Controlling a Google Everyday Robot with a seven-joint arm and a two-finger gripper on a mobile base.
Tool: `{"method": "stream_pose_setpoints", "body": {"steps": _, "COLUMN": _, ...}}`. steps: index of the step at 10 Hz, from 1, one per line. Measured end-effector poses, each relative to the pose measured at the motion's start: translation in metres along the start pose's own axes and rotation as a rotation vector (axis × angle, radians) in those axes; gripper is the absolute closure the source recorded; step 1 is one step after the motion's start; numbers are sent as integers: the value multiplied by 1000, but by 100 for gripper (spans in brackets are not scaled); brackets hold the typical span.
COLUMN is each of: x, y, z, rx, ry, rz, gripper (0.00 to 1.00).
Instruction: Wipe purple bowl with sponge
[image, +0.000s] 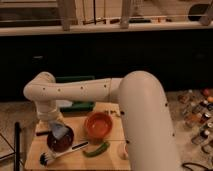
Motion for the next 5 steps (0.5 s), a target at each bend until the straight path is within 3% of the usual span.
{"method": "stream_pose_setpoints", "body": {"steps": 2, "x": 0, "y": -19, "z": 0, "rx": 8, "ry": -3, "rz": -73, "gripper": 100}}
{"method": "stream_pose_setpoints", "body": {"steps": 5, "x": -29, "y": -38, "z": 7, "rx": 27, "ry": -33, "rz": -154, "gripper": 100}}
